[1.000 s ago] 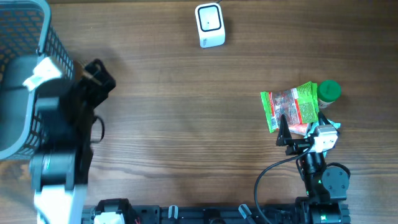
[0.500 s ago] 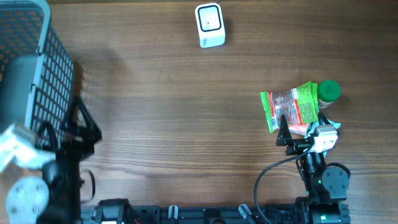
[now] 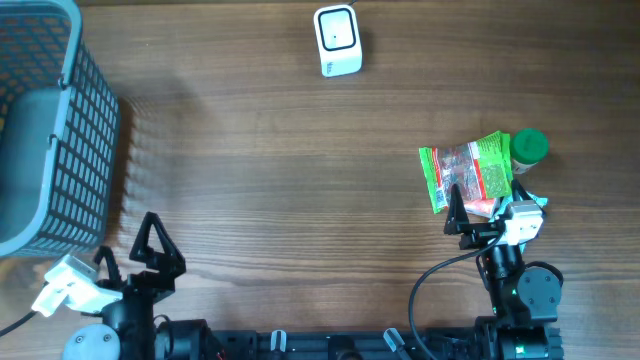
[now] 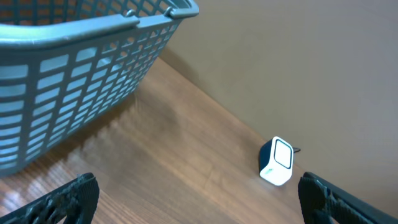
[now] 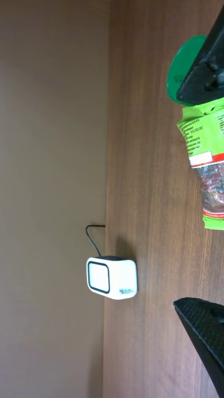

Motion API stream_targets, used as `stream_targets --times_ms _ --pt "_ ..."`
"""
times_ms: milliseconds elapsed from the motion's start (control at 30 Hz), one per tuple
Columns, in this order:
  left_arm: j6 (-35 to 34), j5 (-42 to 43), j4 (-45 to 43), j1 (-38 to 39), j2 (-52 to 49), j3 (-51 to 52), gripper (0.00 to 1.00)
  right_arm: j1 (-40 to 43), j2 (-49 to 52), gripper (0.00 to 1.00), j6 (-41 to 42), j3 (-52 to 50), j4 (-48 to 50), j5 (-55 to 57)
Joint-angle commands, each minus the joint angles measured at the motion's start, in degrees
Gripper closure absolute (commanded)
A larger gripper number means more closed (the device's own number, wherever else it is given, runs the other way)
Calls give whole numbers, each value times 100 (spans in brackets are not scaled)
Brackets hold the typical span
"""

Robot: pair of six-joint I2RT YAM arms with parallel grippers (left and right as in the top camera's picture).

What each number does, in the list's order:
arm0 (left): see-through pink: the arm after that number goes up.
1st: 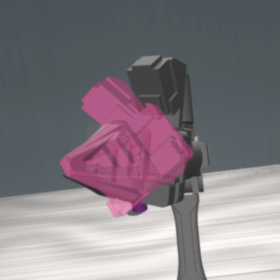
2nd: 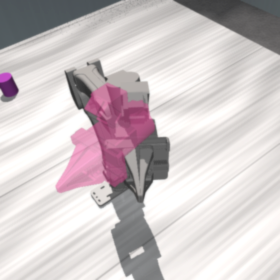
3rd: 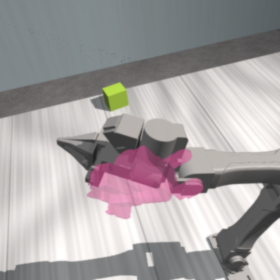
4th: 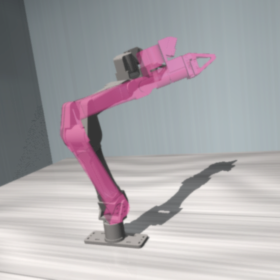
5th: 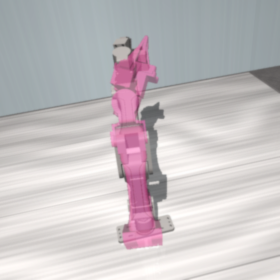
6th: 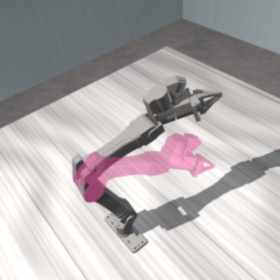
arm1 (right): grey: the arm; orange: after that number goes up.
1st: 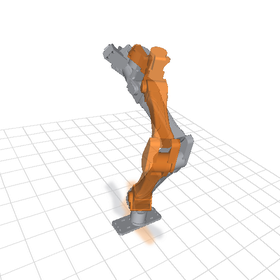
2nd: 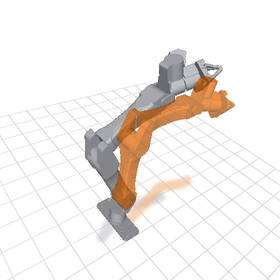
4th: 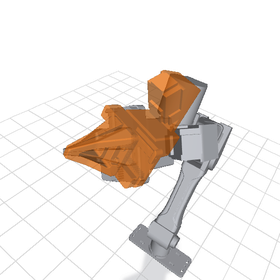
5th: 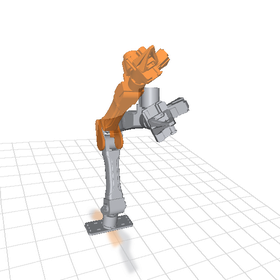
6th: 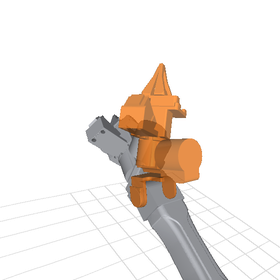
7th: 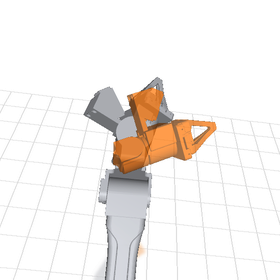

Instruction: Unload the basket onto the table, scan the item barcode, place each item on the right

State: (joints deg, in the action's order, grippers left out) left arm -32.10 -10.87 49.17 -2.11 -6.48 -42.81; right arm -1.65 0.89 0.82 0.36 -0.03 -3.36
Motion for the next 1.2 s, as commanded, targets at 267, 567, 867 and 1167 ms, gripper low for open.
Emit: stream_targets --times_ms 267,567,867,1167 --pt "-31 87 -1904 -26 627 1189 0 24 -46 0 83 -7 15 57" --pt "-31 824 -5252 -26 627 2494 0 24 -46 0 83 -7 15 55" --pt "-31 979 -6380 -26 627 3609 0 24 -46 0 81 -7 15 57" --pt "-28 977 -6376 -26 627 4216 0 24 -46 0 83 -7 15 57"
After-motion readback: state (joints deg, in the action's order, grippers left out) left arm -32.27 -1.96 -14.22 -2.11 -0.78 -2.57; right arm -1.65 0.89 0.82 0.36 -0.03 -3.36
